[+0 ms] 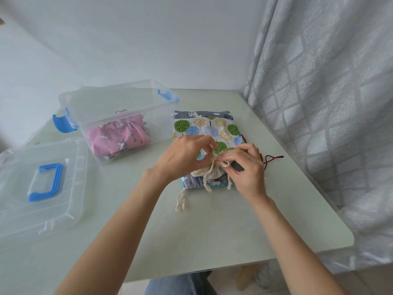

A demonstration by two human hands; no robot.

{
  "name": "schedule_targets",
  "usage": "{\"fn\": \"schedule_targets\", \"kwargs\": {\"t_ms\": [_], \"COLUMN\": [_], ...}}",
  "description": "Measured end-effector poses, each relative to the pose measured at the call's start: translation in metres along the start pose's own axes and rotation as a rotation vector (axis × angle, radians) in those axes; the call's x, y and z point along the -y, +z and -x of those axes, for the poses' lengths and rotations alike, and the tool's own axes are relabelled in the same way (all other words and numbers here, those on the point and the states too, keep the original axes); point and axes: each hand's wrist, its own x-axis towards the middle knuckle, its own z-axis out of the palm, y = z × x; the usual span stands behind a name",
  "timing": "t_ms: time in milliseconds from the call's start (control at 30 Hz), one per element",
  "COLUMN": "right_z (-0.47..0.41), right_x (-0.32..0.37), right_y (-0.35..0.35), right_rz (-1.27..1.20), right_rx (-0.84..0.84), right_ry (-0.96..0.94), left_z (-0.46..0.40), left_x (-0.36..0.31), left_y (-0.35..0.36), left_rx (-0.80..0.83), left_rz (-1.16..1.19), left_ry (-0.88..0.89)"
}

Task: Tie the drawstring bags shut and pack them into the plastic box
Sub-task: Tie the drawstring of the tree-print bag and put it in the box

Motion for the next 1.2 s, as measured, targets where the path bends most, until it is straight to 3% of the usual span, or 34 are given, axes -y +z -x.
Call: {"fn": "schedule_targets", "kwargs": {"t_ms": [100,267,367,500,633,1200], "right_z": [-0.001,0.000,0.002,0.003,0.004,0.016], "right_x": [0.002,0.004,0.001,0.001,0.001,0.006], "right_y": [0.000,0.002,0.002,0.000,-0.006,-0.021], "right_rz": [-0.109,-0.195,-0.244,-0.267,-0.341,-0.358], "right_rx": [0.020,0.043,0.060,0.059,0.034,0.070], "right_ry": [0.075,0.168,0.213,0.265,0.297,0.482], "left_z": [0.005,0.013,0.020,0.024,0.027,0.039], "left_x": [0.001,0.001,0.003,0.005,0.007,0.014], "left_y": [0.002,0.006,0.011,0.011,0.005,0.003], "left_rx": [-0.072,0.025,0.019,-0.084,-0.147,-0.213], "left_rz": [-0.053,0.522,0.641,0.410,0.337,0.431], "left_ry": [0.098,-0.364,-0.481,-0.457,-0.419,-0.572]}}
